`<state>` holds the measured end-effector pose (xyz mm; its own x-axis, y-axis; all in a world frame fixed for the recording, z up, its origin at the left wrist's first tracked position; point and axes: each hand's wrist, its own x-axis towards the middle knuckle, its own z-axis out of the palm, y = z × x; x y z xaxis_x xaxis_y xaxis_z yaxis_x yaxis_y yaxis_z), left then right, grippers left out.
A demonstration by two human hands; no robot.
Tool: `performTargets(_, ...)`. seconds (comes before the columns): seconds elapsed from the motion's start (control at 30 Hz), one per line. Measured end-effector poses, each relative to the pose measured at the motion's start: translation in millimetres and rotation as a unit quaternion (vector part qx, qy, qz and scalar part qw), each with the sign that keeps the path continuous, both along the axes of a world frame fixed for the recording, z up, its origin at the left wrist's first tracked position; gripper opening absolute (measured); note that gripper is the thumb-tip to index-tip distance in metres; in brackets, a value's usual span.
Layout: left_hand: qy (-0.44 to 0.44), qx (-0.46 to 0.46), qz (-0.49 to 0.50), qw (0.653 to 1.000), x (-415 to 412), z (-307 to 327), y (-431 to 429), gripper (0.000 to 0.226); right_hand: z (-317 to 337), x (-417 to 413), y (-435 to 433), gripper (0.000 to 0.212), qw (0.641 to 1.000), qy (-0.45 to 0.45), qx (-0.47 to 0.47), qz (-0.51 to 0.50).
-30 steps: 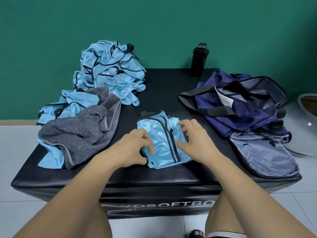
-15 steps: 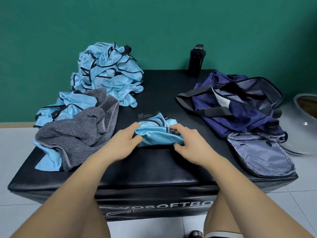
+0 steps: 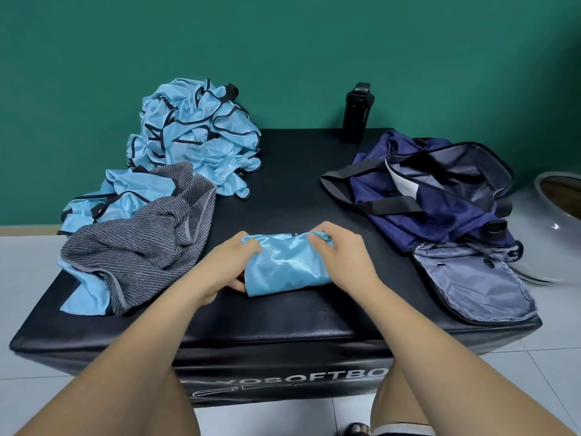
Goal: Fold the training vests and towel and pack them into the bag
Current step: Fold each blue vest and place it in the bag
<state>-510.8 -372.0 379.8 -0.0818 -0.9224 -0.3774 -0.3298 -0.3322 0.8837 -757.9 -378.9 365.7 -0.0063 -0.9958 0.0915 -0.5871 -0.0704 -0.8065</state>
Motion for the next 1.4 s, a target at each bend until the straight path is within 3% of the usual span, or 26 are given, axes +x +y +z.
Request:
performTargets(0.23, -0.086, -0.056, 0.024, 0.994, 0, -14, -1, 0.025, -9, 8, -7, 0.014, 0.998, 0.008, 0.028, -0.048)
performTargets(0.4, -0.291, -0.097, 0.024, 0.952, -8, -26, -9, 0.040, -15, 11, -11, 0.017, 0.996, 0.037, 0.041, -0.071)
performTargets(0.73, -0.413, -0.122, 0.027, 0.902, -2, -29, -9, 0.053, -30, 11, -14, 0.020, 0.964, 0.244, -0.044, -0.095)
performTargets(0.97, -0.340, -0.108, 0.051, 0.933, -2, -24, -8, 0.053, -53, 18, -20, 0.016, 0.938, 0.307, -0.125, -0.100)
performTargets(1.13, -0.115, -0.112, 0.121, 0.980, -10, -12, -3, 0.041, -55, 19, -17, 0.028, 0.946, 0.296, -0.115, -0.057)
performTargets(1.2, -0.049, -0.131, 0.094, 0.986, -11, 0, -2, 0.039, -44, 15, -15, 0.033, 0.969, 0.227, -0.093, -0.016)
performTargets(1.3, 0.003, -0.152, 0.000, 0.988, -16, 33, 1, 0.034, -2, 3, -8, 0.024, 0.999, -0.024, -0.039, 0.020)
performTargets(1.4, 0.020, -0.160, -0.093, 0.983, -30, 66, -3, 0.036, 44, -15, -6, 0.050, 0.991, -0.077, -0.022, 0.104)
